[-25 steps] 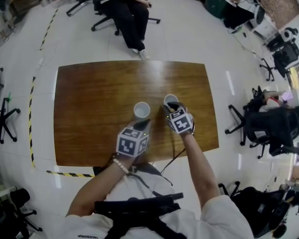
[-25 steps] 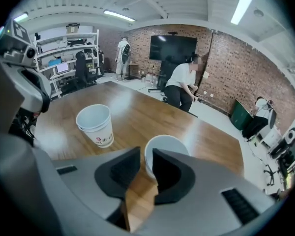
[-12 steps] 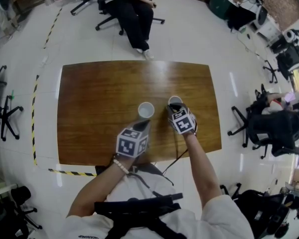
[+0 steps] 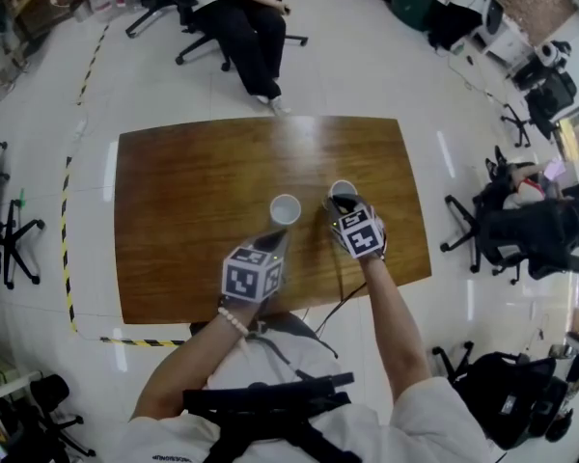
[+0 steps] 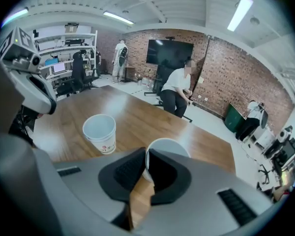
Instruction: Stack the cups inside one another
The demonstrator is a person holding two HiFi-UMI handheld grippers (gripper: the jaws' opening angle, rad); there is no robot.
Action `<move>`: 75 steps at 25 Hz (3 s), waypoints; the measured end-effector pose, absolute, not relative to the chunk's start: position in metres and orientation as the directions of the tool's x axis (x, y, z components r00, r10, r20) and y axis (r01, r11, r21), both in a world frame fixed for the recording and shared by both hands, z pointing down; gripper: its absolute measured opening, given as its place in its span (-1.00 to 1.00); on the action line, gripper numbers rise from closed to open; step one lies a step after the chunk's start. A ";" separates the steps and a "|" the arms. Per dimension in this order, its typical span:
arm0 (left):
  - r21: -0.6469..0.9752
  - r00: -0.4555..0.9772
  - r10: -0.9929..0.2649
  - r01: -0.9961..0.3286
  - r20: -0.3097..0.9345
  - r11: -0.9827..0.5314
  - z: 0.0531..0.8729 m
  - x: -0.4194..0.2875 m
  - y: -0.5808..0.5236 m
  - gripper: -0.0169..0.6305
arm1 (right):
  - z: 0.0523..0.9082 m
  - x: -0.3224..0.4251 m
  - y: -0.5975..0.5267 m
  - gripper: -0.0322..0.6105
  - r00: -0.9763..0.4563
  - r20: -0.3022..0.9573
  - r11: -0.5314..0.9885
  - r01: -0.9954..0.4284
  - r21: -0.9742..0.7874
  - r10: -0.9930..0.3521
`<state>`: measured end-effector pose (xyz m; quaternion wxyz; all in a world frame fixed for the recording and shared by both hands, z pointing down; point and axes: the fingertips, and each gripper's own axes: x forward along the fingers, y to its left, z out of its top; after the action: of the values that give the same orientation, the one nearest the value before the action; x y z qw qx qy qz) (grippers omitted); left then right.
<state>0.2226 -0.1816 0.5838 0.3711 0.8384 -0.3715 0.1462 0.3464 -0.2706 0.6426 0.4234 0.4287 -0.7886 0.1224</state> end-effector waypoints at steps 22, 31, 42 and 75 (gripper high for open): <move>0.502 0.710 -0.506 -0.704 0.489 -0.502 0.559 0.161 -0.157 -0.96 | 0.514 0.267 -0.242 -0.79 -0.335 0.578 0.525 -0.829 0.195 -0.744; 0.501 0.704 -0.520 -0.710 0.484 -0.494 0.556 0.137 -0.153 -0.96 | 0.518 0.238 -0.235 -0.79 -0.358 0.588 0.550 -0.815 0.183 -0.726; 0.505 0.692 -0.534 -0.721 0.485 -0.475 0.558 0.122 -0.162 -0.96 | 0.553 0.215 -0.234 -0.79 -0.388 0.641 0.596 -0.792 0.136 -0.662; 0.512 0.660 -0.563 -0.748 0.498 -0.423 0.565 0.105 -0.169 -0.96 | 0.638 0.204 -0.221 -0.79 -0.358 0.784 0.674 -0.732 0.102 -0.508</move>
<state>0.1046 -0.1690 0.5647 0.3661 0.8341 -0.3928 0.1262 0.2041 -0.2208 0.6379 0.4192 0.3812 -0.8131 0.1338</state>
